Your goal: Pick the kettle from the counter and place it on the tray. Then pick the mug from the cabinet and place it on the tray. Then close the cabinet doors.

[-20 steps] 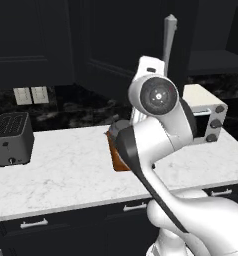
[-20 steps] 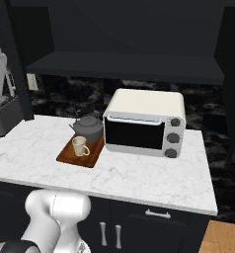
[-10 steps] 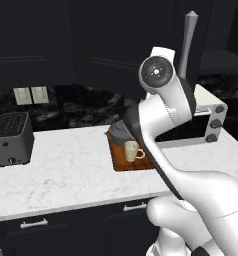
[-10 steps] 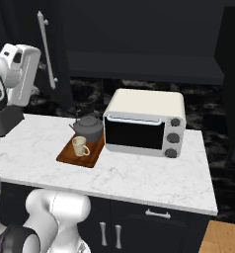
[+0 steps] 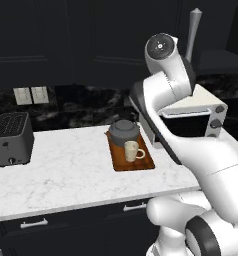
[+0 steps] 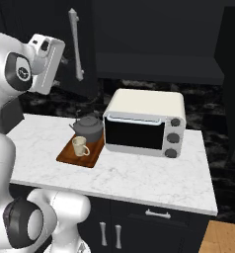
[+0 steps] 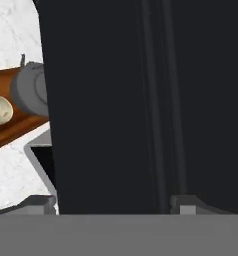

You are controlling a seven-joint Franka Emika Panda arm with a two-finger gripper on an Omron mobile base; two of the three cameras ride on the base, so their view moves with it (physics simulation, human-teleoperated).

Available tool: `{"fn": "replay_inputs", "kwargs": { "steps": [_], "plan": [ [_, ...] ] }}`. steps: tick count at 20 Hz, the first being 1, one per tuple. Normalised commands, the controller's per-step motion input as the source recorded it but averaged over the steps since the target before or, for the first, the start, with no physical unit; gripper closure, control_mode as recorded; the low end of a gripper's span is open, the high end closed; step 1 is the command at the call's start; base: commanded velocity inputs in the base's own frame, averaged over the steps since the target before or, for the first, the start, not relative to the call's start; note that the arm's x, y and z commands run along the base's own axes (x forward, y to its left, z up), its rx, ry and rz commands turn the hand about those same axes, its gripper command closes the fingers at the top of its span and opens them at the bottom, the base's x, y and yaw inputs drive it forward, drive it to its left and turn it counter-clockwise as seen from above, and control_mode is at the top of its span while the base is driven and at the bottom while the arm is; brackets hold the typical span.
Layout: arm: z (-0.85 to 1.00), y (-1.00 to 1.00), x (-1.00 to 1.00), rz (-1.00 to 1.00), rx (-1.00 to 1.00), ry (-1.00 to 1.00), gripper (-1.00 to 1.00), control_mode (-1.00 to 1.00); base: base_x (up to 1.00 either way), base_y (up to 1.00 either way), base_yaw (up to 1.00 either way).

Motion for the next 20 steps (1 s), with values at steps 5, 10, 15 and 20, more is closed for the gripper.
{"fn": "replay_inputs", "kwargs": {
  "steps": [5, 10, 15, 20],
  "plan": [
    [-0.14, -0.24, 0.69, 0.06, 0.09, 0.00, -1.00, -1.00, 0.00, 0.00, 0.00],
    [-0.18, -0.12, 0.66, 0.12, 0.10, 0.00, -1.00, -1.00, 0.00, 0.00, 0.00],
    [-0.14, -0.01, 0.60, 0.14, 0.09, 0.00, -1.00, -1.00, 0.00, 0.00, 0.00],
    [-0.13, 0.00, 0.53, 0.14, 0.07, 0.00, -1.00, -1.00, 0.00, 0.00, 0.00]
  ]
}}
